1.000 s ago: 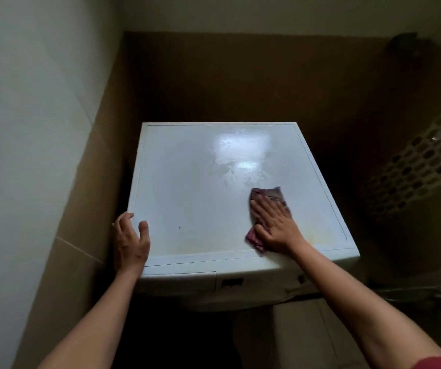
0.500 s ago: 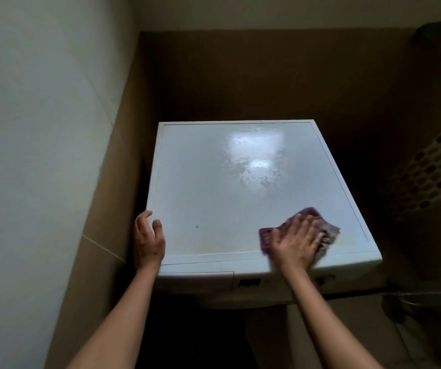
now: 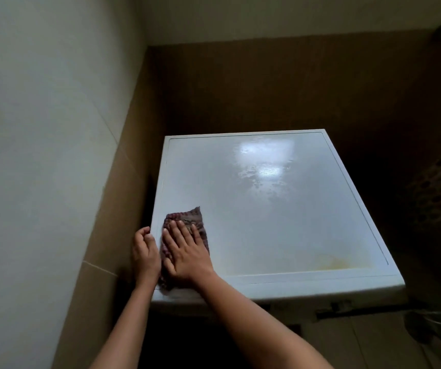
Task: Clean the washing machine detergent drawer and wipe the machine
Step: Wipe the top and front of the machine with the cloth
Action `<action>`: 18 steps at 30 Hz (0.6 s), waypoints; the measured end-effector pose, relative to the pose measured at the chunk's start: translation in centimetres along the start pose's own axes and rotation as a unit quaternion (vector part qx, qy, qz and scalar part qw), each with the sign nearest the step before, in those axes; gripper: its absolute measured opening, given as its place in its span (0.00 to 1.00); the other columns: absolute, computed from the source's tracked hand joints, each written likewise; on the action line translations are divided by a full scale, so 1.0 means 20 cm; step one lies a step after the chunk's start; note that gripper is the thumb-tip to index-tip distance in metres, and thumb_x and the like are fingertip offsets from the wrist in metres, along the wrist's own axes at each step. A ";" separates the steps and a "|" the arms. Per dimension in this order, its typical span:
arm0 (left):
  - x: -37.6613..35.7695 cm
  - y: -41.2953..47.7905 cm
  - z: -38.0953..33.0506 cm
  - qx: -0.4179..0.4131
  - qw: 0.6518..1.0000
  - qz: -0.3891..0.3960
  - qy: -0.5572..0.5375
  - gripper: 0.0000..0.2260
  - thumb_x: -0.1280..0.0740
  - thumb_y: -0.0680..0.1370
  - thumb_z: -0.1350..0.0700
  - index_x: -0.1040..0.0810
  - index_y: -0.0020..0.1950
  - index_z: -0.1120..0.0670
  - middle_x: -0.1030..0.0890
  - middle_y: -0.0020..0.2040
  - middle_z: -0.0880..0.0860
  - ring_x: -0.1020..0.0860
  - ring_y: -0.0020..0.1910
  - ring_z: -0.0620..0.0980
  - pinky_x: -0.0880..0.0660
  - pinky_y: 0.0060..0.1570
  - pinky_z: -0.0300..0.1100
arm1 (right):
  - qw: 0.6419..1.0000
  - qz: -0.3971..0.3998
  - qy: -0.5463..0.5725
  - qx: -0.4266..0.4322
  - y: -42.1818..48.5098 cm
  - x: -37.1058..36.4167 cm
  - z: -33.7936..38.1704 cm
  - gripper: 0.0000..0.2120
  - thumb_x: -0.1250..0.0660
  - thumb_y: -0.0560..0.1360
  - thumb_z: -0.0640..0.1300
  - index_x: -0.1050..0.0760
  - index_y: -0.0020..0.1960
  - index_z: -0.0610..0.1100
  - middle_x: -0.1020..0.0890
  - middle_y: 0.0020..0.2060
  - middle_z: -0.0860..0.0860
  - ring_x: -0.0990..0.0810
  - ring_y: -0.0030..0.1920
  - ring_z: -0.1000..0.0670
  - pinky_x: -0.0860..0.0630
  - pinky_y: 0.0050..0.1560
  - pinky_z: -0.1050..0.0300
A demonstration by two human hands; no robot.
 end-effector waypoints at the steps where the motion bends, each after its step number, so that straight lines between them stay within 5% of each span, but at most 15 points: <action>1: -0.01 0.02 -0.02 -0.011 1.000 -0.002 0.003 0.12 0.42 0.81 0.63 0.26 0.62 0.64 0.23 0.59 0.66 0.25 0.57 0.63 0.31 0.55 0.50 | 1.000 0.007 0.011 0.010 0.04 0.00 -0.01 0.31 0.52 0.75 0.55 0.40 0.75 0.46 0.39 0.75 0.46 0.44 0.76 0.46 0.53 0.73 0.45; 9: -0.24 0.26 -0.25 -0.133 0.988 0.049 0.054 0.12 0.38 0.78 0.68 0.27 0.60 0.68 0.26 0.59 0.67 0.27 0.58 0.64 0.33 0.58 0.49 | 0.995 -0.048 0.058 -0.065 0.31 0.17 -0.47 0.30 0.49 0.72 0.55 0.32 0.72 0.46 0.32 0.71 0.47 0.34 0.72 0.47 0.48 0.71 0.47; 14: -0.40 0.42 -0.28 -0.128 0.985 0.075 0.085 0.12 0.37 0.79 0.65 0.28 0.61 0.68 0.29 0.62 0.68 0.28 0.58 0.66 0.31 0.59 0.54 | 0.983 -0.068 0.016 -0.168 0.34 0.34 -1.13 0.36 0.62 0.72 0.60 0.46 0.77 0.48 0.48 0.77 0.50 0.53 0.77 0.50 0.65 0.73 0.52; 18: -0.48 0.55 -0.30 -0.112 0.985 0.049 0.123 0.14 0.36 0.79 0.63 0.29 0.62 0.69 0.30 0.61 0.69 0.28 0.58 0.67 0.32 0.59 0.55 | 0.954 -0.075 -0.021 -0.288 0.23 0.48 -1.76 0.35 0.61 0.73 0.61 0.49 0.78 0.49 0.51 0.78 0.50 0.54 0.77 0.50 0.57 0.76 0.48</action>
Point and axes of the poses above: each hand's wrist, its own y-axis towards the middle knuckle, its own x-axis out of the back of the hand, z = x × y, the point moved 6 cm from there along y, towards the middle knuckle
